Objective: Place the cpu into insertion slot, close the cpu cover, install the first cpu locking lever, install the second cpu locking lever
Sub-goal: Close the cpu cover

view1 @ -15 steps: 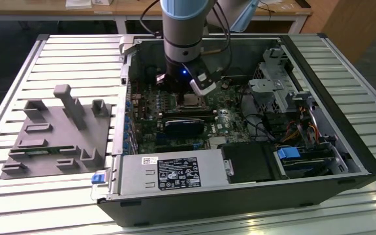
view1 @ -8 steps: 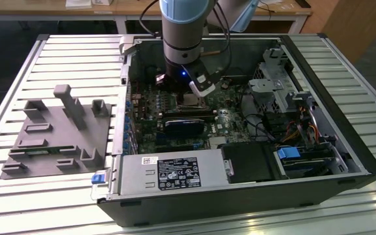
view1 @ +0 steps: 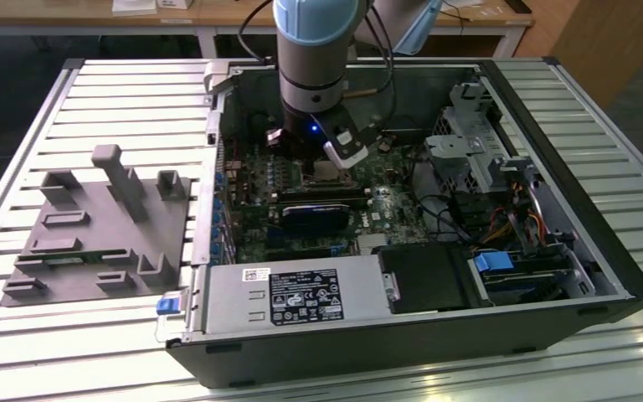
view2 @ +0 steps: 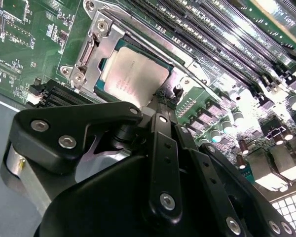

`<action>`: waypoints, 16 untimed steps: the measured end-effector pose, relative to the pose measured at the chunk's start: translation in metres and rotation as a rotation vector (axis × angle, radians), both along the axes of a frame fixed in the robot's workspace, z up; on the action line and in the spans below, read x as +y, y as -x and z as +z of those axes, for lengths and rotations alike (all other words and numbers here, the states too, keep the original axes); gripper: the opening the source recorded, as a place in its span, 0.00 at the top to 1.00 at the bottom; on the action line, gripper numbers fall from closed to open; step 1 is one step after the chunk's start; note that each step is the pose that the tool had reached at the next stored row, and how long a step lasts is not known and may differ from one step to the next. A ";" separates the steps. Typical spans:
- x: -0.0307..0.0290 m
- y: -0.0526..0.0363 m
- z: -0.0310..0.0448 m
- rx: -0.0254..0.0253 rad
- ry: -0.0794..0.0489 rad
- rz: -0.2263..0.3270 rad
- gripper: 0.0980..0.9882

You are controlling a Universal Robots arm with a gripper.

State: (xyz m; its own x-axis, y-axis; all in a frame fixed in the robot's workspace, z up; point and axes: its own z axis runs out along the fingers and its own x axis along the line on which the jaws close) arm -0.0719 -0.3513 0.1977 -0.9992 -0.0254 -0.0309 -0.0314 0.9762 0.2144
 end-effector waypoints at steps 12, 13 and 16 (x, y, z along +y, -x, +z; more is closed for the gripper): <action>0.0000 -0.0033 0.0041 -0.0002 -0.007 0.000 0.99; 0.0000 -0.0033 0.0053 -0.0001 -0.007 0.000 0.99; -0.0003 -0.0031 0.0055 -0.0001 -0.008 0.000 0.99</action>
